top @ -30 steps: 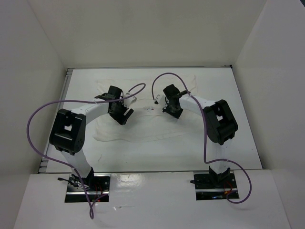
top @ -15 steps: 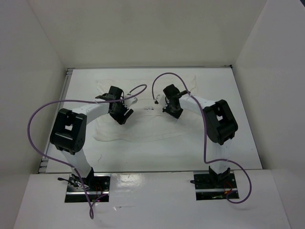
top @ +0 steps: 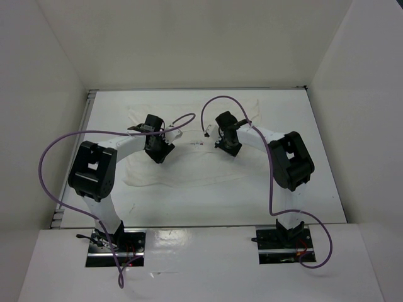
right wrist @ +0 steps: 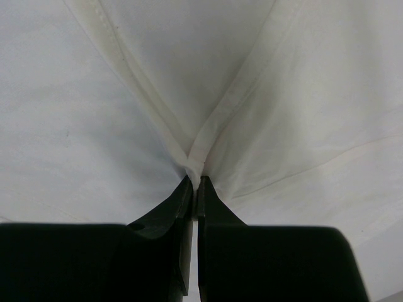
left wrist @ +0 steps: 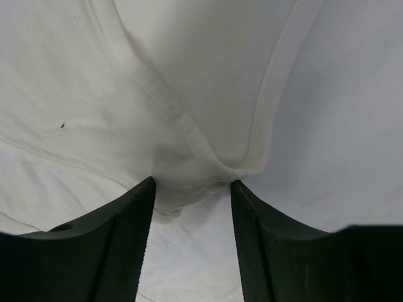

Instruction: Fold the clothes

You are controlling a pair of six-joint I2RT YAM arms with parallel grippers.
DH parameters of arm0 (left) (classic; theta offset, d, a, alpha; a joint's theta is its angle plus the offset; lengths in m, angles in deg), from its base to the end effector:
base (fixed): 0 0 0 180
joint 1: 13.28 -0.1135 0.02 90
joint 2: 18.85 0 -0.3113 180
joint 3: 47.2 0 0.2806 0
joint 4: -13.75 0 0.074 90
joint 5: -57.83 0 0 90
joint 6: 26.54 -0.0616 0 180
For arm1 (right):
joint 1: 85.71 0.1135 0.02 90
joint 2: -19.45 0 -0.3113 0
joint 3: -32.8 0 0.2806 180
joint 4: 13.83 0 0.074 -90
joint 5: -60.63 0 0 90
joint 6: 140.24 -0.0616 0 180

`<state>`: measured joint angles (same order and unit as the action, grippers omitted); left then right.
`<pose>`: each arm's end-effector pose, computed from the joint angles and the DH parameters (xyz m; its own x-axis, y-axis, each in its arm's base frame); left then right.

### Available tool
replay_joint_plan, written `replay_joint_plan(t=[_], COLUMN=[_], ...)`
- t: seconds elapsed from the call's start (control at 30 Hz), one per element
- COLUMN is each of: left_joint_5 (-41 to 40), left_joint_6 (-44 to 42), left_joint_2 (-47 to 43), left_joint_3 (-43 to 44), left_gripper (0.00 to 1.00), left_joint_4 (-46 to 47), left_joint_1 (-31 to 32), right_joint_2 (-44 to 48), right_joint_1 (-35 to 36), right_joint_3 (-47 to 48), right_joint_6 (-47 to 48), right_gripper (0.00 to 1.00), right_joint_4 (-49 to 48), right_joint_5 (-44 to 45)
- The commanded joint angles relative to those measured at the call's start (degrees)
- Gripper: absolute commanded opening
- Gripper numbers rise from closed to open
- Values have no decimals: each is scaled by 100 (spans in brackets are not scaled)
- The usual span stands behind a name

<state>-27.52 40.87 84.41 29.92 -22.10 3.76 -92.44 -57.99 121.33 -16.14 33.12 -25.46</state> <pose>0.3876 -0.1240 0.1733 -0.6532 0.6006 -0.4611 0.6275 0.7702 0.1143 0.3908 0.2006 0.1636 -0.4414 -0.8638 -0.2430 -0.8347 0.4946 -0.2421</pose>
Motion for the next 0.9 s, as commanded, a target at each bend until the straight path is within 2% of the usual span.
replay_joint_plan(t=[0.0, 0.37, 0.87], left_joint_5=[1, 54, 159], left_joint_6=[-149, -202, -255], left_joint_2=[80, 80, 185], left_joint_3=[167, 273, 220], left_gripper=[57, 51, 32], left_joint_4=[101, -5, -57], left_joint_1=[19, 19, 19], right_joint_2=[98, 98, 151], right_joint_1=[-48, -48, -48], right_joint_3=[151, 151, 151], right_joint_6=[-106, -106, -106], right_gripper=[0, 0, 0], right_joint_4=[195, 195, 195], right_joint_5=[84, 84, 137])
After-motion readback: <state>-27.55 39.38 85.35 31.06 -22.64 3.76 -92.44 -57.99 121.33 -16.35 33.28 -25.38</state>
